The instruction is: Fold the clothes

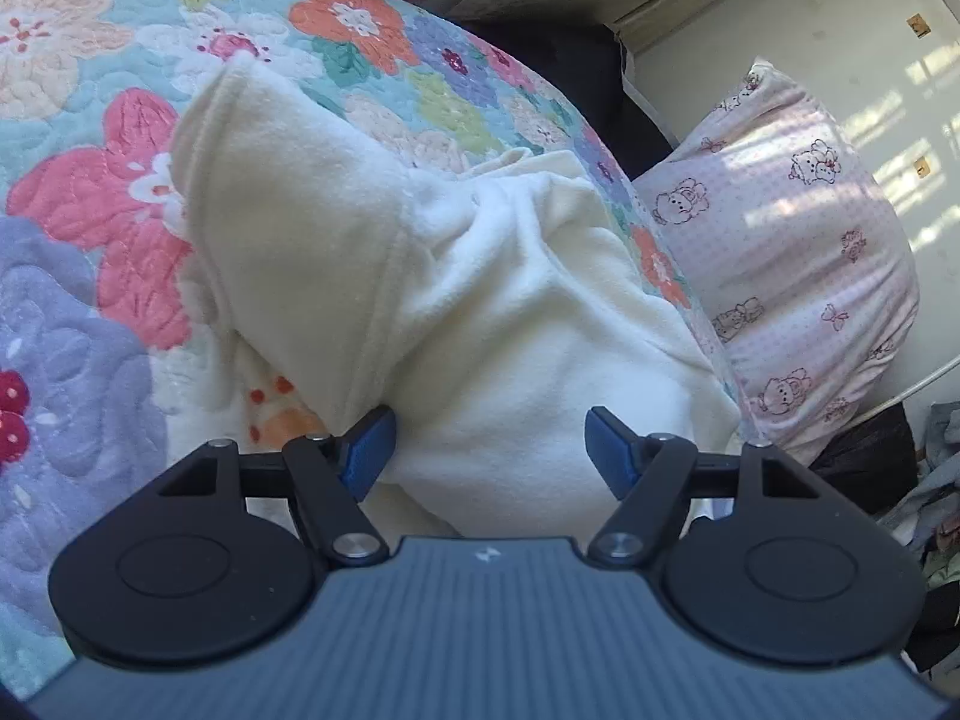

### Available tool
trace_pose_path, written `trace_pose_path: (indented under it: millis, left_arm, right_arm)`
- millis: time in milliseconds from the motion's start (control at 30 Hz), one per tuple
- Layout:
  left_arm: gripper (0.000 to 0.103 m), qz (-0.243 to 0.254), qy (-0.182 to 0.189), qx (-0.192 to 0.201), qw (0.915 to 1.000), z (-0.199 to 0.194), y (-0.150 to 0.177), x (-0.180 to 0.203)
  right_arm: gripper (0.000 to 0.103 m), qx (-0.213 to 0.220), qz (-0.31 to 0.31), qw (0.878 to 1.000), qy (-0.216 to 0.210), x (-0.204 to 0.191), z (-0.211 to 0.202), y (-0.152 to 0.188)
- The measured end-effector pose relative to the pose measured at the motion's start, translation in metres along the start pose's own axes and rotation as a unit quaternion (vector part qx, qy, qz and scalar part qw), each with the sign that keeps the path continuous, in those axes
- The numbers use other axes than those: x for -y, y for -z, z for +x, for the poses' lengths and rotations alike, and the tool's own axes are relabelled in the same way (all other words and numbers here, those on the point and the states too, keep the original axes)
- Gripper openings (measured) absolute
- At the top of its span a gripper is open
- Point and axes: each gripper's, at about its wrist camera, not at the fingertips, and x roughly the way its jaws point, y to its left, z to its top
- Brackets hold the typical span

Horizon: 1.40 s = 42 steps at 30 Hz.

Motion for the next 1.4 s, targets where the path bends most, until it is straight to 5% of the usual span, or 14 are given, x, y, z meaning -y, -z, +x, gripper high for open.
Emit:
trace_pose_path:
  millis: [167, 267, 467, 700, 733, 800, 833, 867, 967, 1033, 1267, 1333, 1400]
  left_arm:
    - [0.069, -0.057, 0.005, 0.005, 0.9984, -0.002, -0.007, -0.015]
    - [0.066, -0.105, -0.033, 0.064, 0.9918, -0.027, -0.007, -0.02]
    - [0.069, -0.008, -0.148, 0.088, 0.9851, -0.058, -0.029, -0.015]
    - [0.082, -0.023, -0.115, 0.125, 0.9851, -0.03, -0.038, -0.031]
    - [0.079, -0.007, -0.114, 0.123, 0.9859, -0.023, -0.042, -0.032]
    - [0.042, 0.029, -0.139, 0.107, 0.9841, -0.007, -0.05, -0.03]
    - [0.017, 0.046, -0.158, 0.097, 0.9815, 0.001, -0.054, -0.028]
    - [0.017, 0.056, -0.175, 0.093, 0.9785, 0.006, -0.057, -0.026]
    - [0.015, 0.121, -0.225, 0.097, 0.9619, 0.011, -0.057, -0.008]
    - [0.015, 0.164, -0.253, 0.105, 0.9477, 0.011, -0.052, 0.005]
    - [0.017, 0.159, -0.323, 0.078, 0.9295, 0.024, -0.054, -0.01]
    - [0.026, 0.188, -0.348, 0.085, 0.9143, 0.025, -0.051, -0.008]
    - [0.041, 0.202, -0.364, 0.104, 0.9035, 0.017, -0.045, -0.002]
  right_arm:
    - [0.097, 0.019, -0.051, 0.998, 0.006, -0.01, 0.011, -0.004]
    - [0.096, 0.025, -0.073, 0.997, 0.008, -0.013, 0.013, -0.008]
    - [0.095, 0.023, -0.063, 0.998, -0.012, -0.004, 0.013, -0.016]
    - [0.096, 0.031, -0.063, 0.997, -0.018, -0.004, 0.022, -0.02]
    - [0.096, 0.033, -0.068, 0.997, -0.018, -0.005, 0.023, -0.019]
    - [0.095, 0.037, -0.079, 0.996, -0.019, -0.006, 0.024, -0.018]
    - [0.094, 0.039, -0.084, 0.996, -0.019, -0.007, 0.025, -0.018]
    - [0.092, 0.047, -0.093, 0.994, -0.016, -0.007, 0.022, -0.016]
    - [0.062, 0.075, -0.122, 0.99, -0.003, -0.01, 0.013, -0.012]
    - [0.049, 0.097, -0.143, 0.985, 0.0, -0.017, 0.007, -0.009]
    - [0.036, 0.148, -0.264, 0.953, 0.013, -0.061, -0.016, 0.006]
    - [0.035, 0.157, -0.326, 0.932, 0.034, -0.077, -0.016, 0.015]
    - [0.035, 0.154, -0.318, 0.934, 0.058, -0.073, -0.013, 0.015]
